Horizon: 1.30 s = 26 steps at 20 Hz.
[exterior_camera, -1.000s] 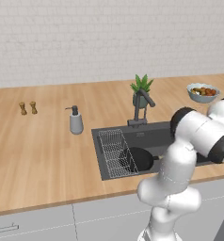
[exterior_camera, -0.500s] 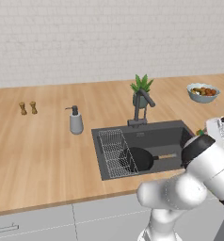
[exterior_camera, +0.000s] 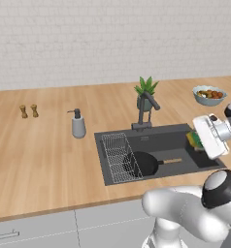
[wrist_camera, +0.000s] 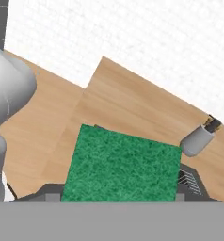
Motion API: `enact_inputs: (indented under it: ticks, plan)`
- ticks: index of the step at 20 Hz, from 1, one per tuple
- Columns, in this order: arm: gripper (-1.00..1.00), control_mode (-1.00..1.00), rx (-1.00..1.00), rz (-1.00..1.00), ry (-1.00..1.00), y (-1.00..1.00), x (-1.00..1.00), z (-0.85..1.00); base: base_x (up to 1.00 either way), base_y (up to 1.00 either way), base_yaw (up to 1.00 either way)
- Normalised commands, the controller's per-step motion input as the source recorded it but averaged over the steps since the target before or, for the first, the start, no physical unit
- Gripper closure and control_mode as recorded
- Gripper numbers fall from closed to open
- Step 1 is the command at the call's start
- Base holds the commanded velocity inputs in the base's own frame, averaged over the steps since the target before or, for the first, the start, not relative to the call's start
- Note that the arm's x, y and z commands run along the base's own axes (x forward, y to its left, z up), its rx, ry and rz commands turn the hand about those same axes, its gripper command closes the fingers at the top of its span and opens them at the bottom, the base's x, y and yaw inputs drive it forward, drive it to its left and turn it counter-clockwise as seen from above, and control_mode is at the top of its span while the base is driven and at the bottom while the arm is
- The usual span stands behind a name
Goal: Pick the pan and sponge and place them into the sink. Then turn on the water.
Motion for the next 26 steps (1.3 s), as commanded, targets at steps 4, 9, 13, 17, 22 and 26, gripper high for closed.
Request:
enact_inputs:
  ticks: [4,9,13,17,22,26]
  plan:
    - [1.00,-1.00,0.03,0.19,-0.10,0.39,0.01,-0.22,0.00,0.00,0.00]
    - [1.00,-1.00,0.01,0.09,0.02,0.09,0.35,-0.29,0.00,0.00,0.00]
    - [1.00,-1.00,0.00,0.00,0.12,0.00,0.62,-0.18,0.00,0.00,0.00]
    - [1.00,-1.00,0.00,0.00,0.12,0.01,0.51,-0.29,0.00,0.00,0.00]
    - [1.00,-1.00,0.00,-0.01,0.13,0.02,0.52,-0.48,0.00,0.00,0.00]
    - [1.00,-1.00,0.00,-0.04,0.13,0.00,0.50,-0.57,0.00,0.00,0.00]
